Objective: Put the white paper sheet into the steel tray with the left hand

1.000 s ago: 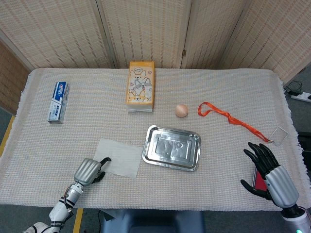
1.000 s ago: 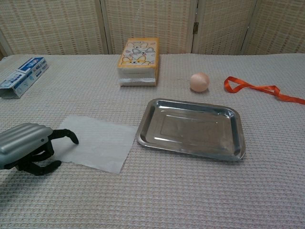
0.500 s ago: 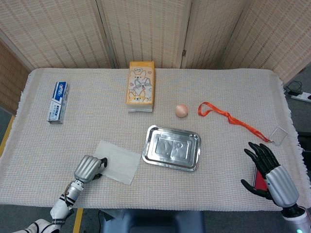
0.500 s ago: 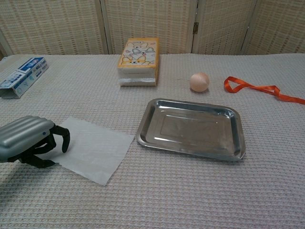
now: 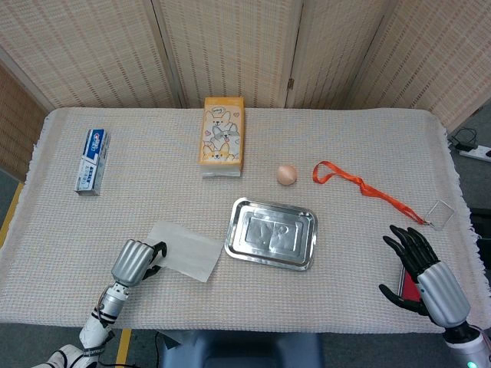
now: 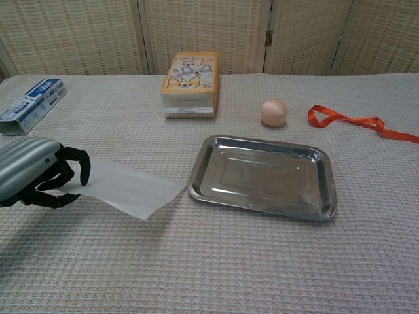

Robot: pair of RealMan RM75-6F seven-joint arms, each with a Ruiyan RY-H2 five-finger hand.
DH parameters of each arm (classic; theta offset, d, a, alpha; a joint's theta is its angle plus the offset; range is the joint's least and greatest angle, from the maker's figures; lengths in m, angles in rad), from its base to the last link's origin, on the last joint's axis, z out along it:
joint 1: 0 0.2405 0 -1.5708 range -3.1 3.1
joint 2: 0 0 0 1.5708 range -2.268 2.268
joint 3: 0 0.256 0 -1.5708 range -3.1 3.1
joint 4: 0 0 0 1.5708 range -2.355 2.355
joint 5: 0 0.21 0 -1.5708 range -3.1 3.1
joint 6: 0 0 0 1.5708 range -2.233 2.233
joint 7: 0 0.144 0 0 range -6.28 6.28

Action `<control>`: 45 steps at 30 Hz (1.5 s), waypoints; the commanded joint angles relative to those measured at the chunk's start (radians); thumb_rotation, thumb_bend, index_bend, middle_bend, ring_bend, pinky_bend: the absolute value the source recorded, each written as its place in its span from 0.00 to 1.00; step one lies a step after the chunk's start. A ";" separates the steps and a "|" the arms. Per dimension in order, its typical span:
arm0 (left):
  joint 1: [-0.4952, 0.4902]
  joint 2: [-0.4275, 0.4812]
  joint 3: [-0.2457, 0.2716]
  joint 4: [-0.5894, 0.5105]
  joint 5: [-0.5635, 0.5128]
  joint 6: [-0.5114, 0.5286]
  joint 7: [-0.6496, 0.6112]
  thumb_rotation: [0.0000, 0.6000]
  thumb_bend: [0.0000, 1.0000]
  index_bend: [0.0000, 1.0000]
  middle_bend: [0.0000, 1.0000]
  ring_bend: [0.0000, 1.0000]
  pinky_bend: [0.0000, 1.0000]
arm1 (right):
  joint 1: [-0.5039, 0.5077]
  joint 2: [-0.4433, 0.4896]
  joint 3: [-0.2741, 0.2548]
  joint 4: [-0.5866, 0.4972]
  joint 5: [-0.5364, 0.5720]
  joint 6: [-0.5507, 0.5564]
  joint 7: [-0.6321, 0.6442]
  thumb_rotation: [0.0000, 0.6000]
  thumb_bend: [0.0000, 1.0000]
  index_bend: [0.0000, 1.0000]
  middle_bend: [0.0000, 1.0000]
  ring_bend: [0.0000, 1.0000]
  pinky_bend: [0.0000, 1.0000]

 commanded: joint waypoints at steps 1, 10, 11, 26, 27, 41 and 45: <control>-0.001 0.004 -0.004 -0.006 0.007 0.019 0.012 1.00 0.65 0.71 1.00 1.00 1.00 | 0.000 0.001 0.000 -0.001 -0.001 0.003 0.002 1.00 0.31 0.00 0.00 0.00 0.00; -0.027 0.023 -0.048 -0.104 0.039 0.100 0.109 1.00 0.66 0.71 1.00 1.00 1.00 | -0.007 0.021 0.011 -0.008 0.015 0.033 0.040 1.00 0.31 0.00 0.00 0.00 0.00; -0.033 0.025 -0.054 -0.120 0.039 0.097 0.130 1.00 0.66 0.71 1.00 1.00 1.00 | -0.008 0.025 0.014 -0.009 0.019 0.038 0.048 1.00 0.31 0.00 0.00 0.00 0.00; -0.127 -0.077 -0.099 -0.292 0.016 -0.020 0.364 1.00 0.66 0.71 1.00 1.00 1.00 | -0.066 0.100 0.053 -0.029 0.063 0.194 0.193 1.00 0.31 0.00 0.00 0.00 0.00; -0.136 -0.089 -0.101 -0.285 0.013 -0.030 0.366 1.00 0.66 0.71 1.00 1.00 1.00 | -0.073 0.111 0.056 -0.034 0.082 0.199 0.210 1.00 0.31 0.00 0.00 0.00 0.00; -0.214 -0.262 -0.099 -0.150 -0.013 -0.138 0.401 1.00 0.66 0.71 1.00 1.00 1.00 | -0.119 0.163 0.085 -0.033 0.147 0.247 0.335 1.00 0.31 0.00 0.00 0.00 0.00; -0.219 -0.314 -0.138 -0.120 -0.066 -0.154 0.467 1.00 0.67 0.71 1.00 1.00 1.00 | -0.119 0.168 0.088 -0.029 0.151 0.234 0.352 1.00 0.31 0.00 0.00 0.00 0.00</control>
